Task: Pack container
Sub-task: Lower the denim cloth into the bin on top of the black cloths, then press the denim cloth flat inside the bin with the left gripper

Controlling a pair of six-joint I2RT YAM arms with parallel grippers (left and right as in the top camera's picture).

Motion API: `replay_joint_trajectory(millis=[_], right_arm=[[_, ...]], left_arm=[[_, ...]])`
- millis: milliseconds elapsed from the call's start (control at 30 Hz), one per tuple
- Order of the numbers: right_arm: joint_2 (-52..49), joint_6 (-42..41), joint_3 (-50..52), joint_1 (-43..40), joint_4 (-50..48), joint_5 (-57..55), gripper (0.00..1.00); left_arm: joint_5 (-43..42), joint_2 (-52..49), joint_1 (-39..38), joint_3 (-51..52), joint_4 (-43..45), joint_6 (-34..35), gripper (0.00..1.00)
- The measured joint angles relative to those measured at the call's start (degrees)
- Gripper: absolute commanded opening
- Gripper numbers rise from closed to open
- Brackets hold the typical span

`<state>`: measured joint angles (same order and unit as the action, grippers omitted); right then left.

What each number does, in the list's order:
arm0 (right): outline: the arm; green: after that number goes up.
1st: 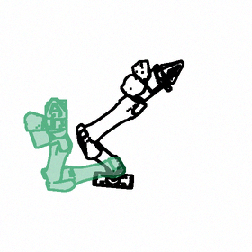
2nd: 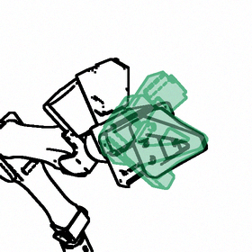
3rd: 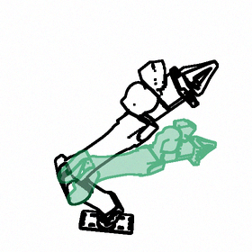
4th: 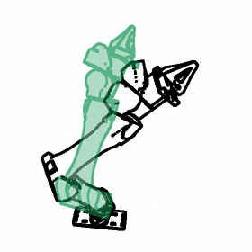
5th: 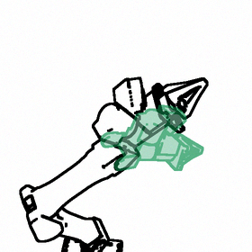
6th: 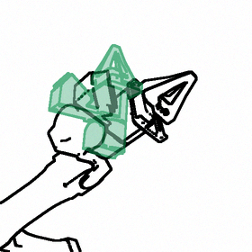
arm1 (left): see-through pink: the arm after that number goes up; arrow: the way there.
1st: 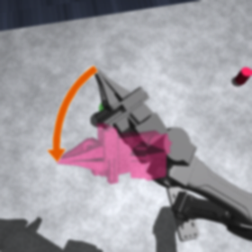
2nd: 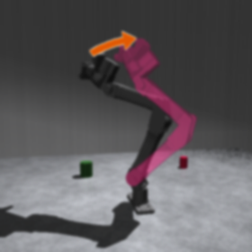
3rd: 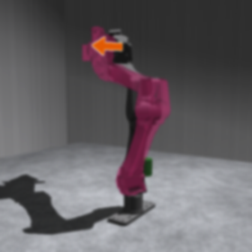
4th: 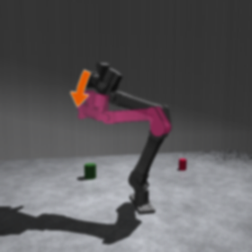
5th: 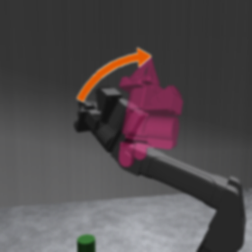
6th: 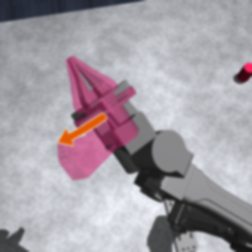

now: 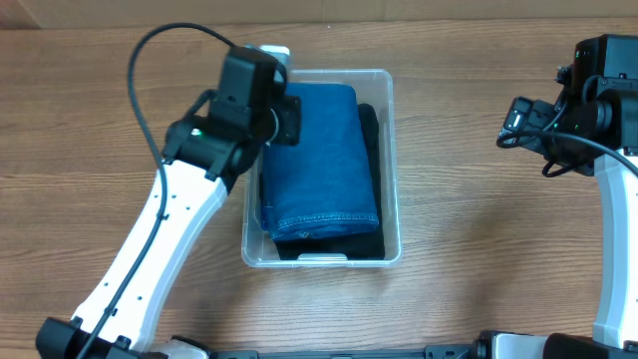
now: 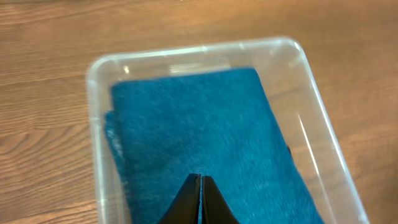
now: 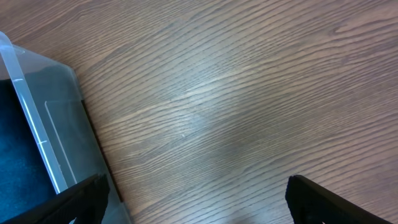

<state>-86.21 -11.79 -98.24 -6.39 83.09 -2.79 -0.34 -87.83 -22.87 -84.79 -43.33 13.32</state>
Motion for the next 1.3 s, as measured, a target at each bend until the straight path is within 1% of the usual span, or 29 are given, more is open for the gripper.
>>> replay_joint_trajectory(millis=[100, 167, 200, 300, 367, 467, 567, 633, 700, 733, 767, 833, 900, 967, 1033, 1133, 1233, 1300], right_arm=[[0.0, 0.0, 0.0, 0.0, 0.02, 0.04, 0.95], [0.0, 0.0, 0.0, 0.0, 0.07, 0.04, 0.95], [0.0, -0.02, 0.0, 0.0, 0.04, 0.04, 0.95], [0.0, 0.0, 0.0, 0.0, 0.07, 0.04, 0.95], [0.0, 0.0, 0.0, 0.0, 0.04, 0.07, 0.95], [0.0, 0.02, 0.0, 0.0, 0.04, 0.26, 0.95], [0.0, -0.02, 0.0, 0.0, 0.04, 0.52, 0.95], [0.0, 0.02, 0.0, 0.0, 0.04, 0.7, 0.95], [0.0, -0.02, 0.0, 0.0, 0.0, 0.9, 0.95], [0.0, -0.02, 0.0, 0.0, -0.13, 0.92, 0.95], [0.0, 0.0, 0.0, 0.0, -0.07, 0.9, 0.95], [0.0, -0.02, 0.0, 0.0, -0.09, 0.9, 0.95], [0.0, 0.0, 0.0, 0.0, 0.02, 0.92, 0.95], [0.0, -0.02, 0.0, 0.0, 0.02, 0.92, 0.95], [0.0, -0.02, 0.0, 0.0, 0.0, 0.92, 0.95], [0.0, -0.02, 0.0, 0.0, 0.04, 0.92, 0.95], [0.0, -0.02, 0.0, 0.0, 0.04, 0.92, 0.95], [0.0, -0.02, 0.0, 0.0, 0.07, 0.92, 0.95]], left_arm=[[-0.96, -3.89, -0.94, 0.17, -0.7, -1.57, 0.04], [-0.74, -8.61, -0.94, 0.68, -2.71, -1.77, 0.04], [-0.11, -11.06, -0.87, 0.87, -3.48, -1.79, 0.06], [3.32, -18.8, -0.28, 0.96, -4.2, -1.95, 0.07], [4.02, -21.66, -0.24, 0.55, -4.72, -1.95, 0.04], [4.07, -21.86, -0.24, -0.39, -6.36, -1.97, 0.04], [3.8, -20.13, -0.24, -2.6, -10.95, -1.97, 0.04], [1.75, -15.76, -0.13, -4.42, -12.98, -1.95, 0.04], [-2.93, -3.82, -0.31, -8.13, -14.67, -1.49, 0.04], [-4.22, 1.03, -1.75, -9.05, -18.91, -1.07, 0.04], [-4.59, 1.95, -2.97, -9.09, -19.8, -0.81, 0.04], [-5.11, 1.88, -7.08, -8.02, -21.35, -0.28, 0.04], [-5.9, -0.31, -11.54, -4.07, -20.48, 0.04, 0.04], [-6.1, -2.32, -13.57, 0.94, -18.4, 0.72, 0.04], [-6.34, -4.72, -14.56, 5.84, -16.85, 1.75, 0.04], [-6.91, -8.48, -14.49, 10.23, -13.9, 2.49, 0.05], [-7.91, -11.74, -14.01, 10.82, -13.81, 2.97, 0.04], [-8.59, -12.2, -13.62, 10.8, -13.84, 2.99, 0.04]])
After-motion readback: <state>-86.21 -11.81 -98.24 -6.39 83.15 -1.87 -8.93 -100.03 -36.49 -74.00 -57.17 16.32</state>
